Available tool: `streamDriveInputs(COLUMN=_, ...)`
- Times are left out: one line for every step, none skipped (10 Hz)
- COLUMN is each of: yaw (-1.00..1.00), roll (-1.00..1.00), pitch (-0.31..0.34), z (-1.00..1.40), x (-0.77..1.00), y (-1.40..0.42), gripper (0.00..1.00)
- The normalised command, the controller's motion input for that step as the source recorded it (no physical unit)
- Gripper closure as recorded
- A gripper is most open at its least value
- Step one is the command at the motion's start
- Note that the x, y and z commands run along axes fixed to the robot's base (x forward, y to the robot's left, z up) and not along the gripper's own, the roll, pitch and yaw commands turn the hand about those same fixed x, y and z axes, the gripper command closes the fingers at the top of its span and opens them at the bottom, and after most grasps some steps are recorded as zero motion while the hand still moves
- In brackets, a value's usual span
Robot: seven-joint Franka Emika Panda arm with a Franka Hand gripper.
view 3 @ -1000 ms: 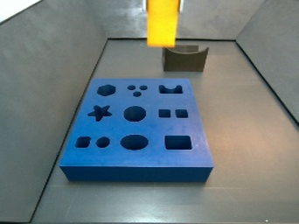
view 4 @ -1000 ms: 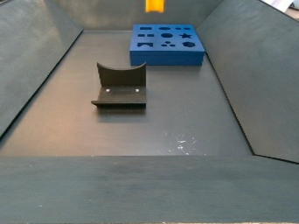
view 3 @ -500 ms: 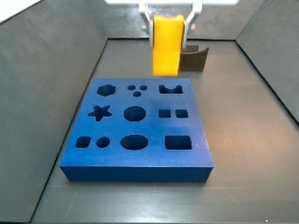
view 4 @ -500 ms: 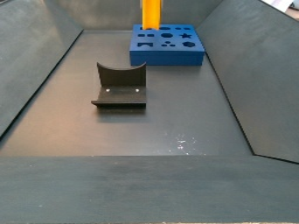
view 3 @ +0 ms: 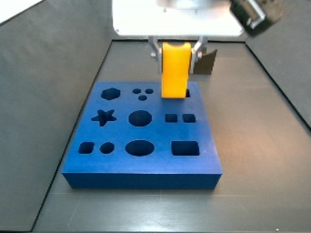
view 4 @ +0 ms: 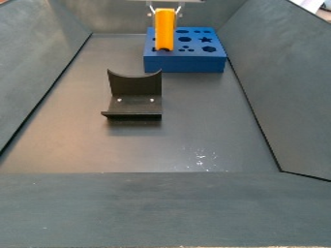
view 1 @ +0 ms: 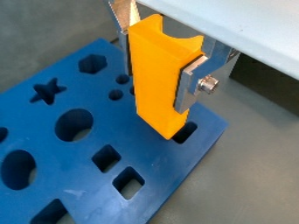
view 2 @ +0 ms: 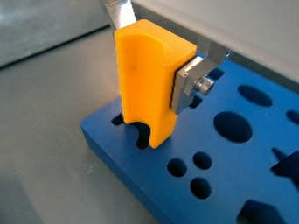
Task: Pick up the arch object. Move up. Place the arch object on the fixture. Regrasp the arch object. Rotate the arch object. Move to above the board. Insert the arch object.
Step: Insert the arch object.
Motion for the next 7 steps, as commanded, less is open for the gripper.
streamDriveInputs(yaw=0.0, roll=0.11, pitch=0.0, z=-0.29, x=0.05, y=0.05, gripper=1.0)
streamDriveInputs(yaw=0.0, roll=0.11, pitch=0.0, z=-0.25, x=0.08, y=0.09, gripper=1.0)
streamDriveInputs(yaw=0.02, roll=0.12, pitch=0.019, z=-0.22, x=0.09, y=0.13, gripper=1.0)
streamDriveInputs(yaw=0.03, roll=0.14, pitch=0.04, z=-0.19, x=0.1, y=0.17, gripper=1.0)
streamDriveInputs(yaw=0.04, roll=0.12, pitch=0.0, z=-0.29, x=0.05, y=0.1, gripper=1.0)
streamDriveInputs(yaw=0.04, roll=0.06, pitch=0.0, z=-0.43, x=0.14, y=0.0, gripper=1.0)
streamDriveInputs(yaw=0.07, roll=0.03, pitch=-0.051, z=-0.53, x=0.1, y=-0.05, gripper=1.0)
